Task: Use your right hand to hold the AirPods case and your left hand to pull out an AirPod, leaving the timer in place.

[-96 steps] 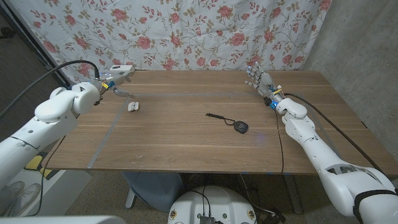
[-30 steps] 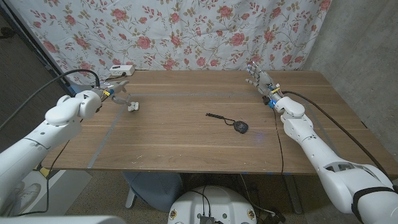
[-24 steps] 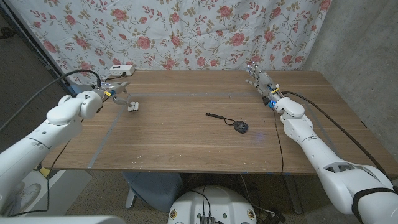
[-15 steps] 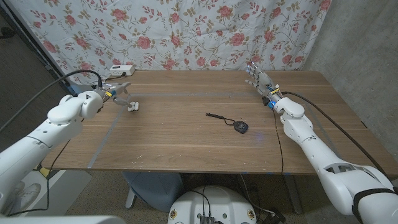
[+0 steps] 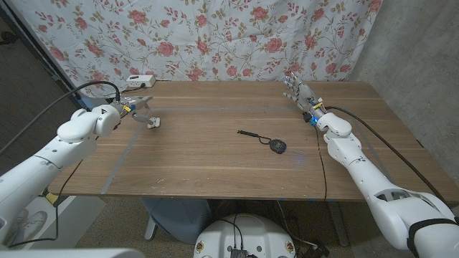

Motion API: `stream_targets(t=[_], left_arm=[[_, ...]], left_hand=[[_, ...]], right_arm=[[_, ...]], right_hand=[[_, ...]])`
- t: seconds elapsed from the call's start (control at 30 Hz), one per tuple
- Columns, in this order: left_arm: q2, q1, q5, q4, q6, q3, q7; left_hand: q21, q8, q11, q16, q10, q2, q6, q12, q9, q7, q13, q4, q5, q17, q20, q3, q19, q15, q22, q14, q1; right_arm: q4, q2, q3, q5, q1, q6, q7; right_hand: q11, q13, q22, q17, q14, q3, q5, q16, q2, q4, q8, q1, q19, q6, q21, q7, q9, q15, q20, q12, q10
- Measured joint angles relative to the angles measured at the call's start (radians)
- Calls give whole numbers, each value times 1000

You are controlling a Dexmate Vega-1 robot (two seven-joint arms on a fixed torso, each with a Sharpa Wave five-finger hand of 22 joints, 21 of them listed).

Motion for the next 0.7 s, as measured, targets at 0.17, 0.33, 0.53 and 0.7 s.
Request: stream_targets(t=[0.17, 0.33, 0.53, 0.7], left_arm=[[-4, -8, 6, 6, -3, 8, 0], [-7, -13, 12, 11, -4, 14, -4], [-9, -19, 12, 15, -4, 26, -4], [-13, -31, 12, 27, -4, 38, -4]], left_hand=[[0, 0, 0, 0, -11, 0, 0, 0, 0, 0, 0, 0, 0, 0, 0, 0, 0, 0, 0, 0, 0], [0, 0, 0, 0, -11, -5, 0, 0, 0, 0, 0, 0, 0, 0, 0, 0, 0, 0, 0, 0, 5], [0, 0, 0, 0, -11, -5, 0, 0, 0, 0, 0, 0, 0, 0, 0, 0, 0, 0, 0, 0, 5], [0, 0, 0, 0, -11, -1, 0, 0, 0, 0, 0, 0, 0, 0, 0, 0, 0, 0, 0, 0, 9]], right_arm=[[-1, 0, 2, 3, -2, -2, 1], [-3, 0, 3, 5, -4, -5, 1], [-3, 0, 3, 6, -4, -7, 1], [-3, 0, 3, 6, -4, -7, 3]], right_hand=[[0, 0, 0, 0, 5, -4, 0, 0, 0, 4, 0, 0, 0, 0, 0, 0, 0, 5, 0, 0, 0], [0, 0, 0, 2, 5, -9, -1, 0, -2, 9, 0, -11, 0, 0, 0, 0, 0, 5, 0, 0, 0], [0, 0, 0, 2, 5, -8, -4, 5, -8, 8, 0, -17, 0, 0, 0, 0, 0, 5, 0, 0, 0], [0, 0, 0, 2, 5, -13, -4, 5, -4, 13, 0, -20, 0, 0, 0, 0, 0, 5, 0, 0, 0]])
